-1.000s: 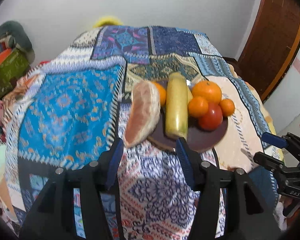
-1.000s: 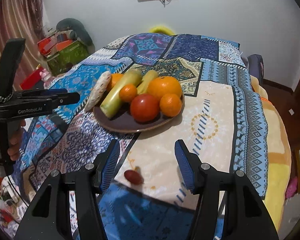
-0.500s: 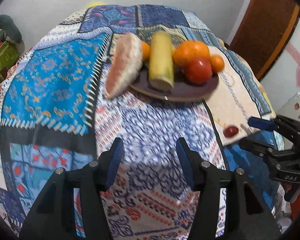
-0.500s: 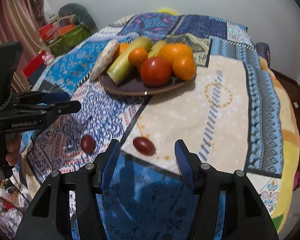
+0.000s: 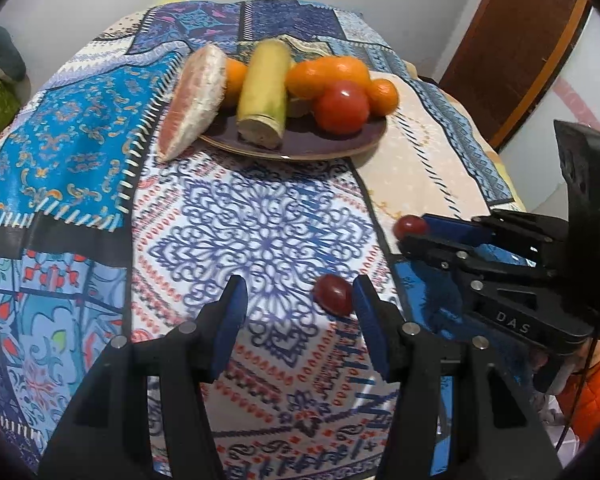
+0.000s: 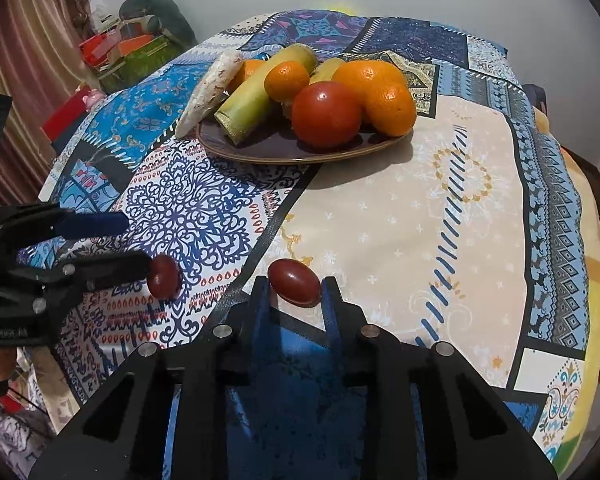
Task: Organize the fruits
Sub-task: 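Move the right tool to a red date on the cloth and grasp it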
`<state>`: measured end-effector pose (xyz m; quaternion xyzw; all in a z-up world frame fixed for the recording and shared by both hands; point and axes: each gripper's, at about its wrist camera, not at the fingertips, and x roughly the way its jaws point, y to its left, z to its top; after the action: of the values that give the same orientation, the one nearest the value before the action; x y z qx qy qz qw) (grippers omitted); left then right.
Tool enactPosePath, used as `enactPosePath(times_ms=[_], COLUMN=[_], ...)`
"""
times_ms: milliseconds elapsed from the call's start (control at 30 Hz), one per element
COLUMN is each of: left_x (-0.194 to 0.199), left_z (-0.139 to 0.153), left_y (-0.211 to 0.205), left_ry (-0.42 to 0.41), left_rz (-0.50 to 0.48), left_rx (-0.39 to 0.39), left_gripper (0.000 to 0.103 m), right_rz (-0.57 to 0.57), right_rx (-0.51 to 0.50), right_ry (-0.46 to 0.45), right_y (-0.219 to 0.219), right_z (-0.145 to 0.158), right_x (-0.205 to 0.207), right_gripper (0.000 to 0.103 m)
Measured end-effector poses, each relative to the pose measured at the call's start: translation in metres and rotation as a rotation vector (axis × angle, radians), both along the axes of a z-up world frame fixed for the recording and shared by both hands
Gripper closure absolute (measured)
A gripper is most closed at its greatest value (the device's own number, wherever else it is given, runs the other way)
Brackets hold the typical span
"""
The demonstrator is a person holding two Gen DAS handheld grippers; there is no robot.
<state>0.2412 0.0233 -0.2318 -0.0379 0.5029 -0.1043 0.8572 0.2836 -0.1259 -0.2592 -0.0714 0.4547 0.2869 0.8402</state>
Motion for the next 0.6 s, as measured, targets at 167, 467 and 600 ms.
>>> enactPosePath(times_ms=[167, 467, 600], left_x=[0.001, 0.003, 0.004], left_z=[-0.005, -0.013, -0.013], left_y=[-0.013, -0.024, -0.024], left_ry=[0.014, 0.005, -0.003], left_rz=[-0.025, -0.028, -0.026], left_rx=[0.009, 0.028, 0.026], left_gripper=[0.049, 0.078, 0.078], right_rz=[-0.007, -0.013, -0.010], right_rx=[0.024, 0.014, 0.013], right_ry=[-0.005, -0.023, -0.009], right_y=[-0.005, -0.011, -0.011], right_z=[0.007, 0.016, 0.013], right_x=[-0.004, -0.009, -0.010], right_gripper=[0.084, 0.084, 0.081])
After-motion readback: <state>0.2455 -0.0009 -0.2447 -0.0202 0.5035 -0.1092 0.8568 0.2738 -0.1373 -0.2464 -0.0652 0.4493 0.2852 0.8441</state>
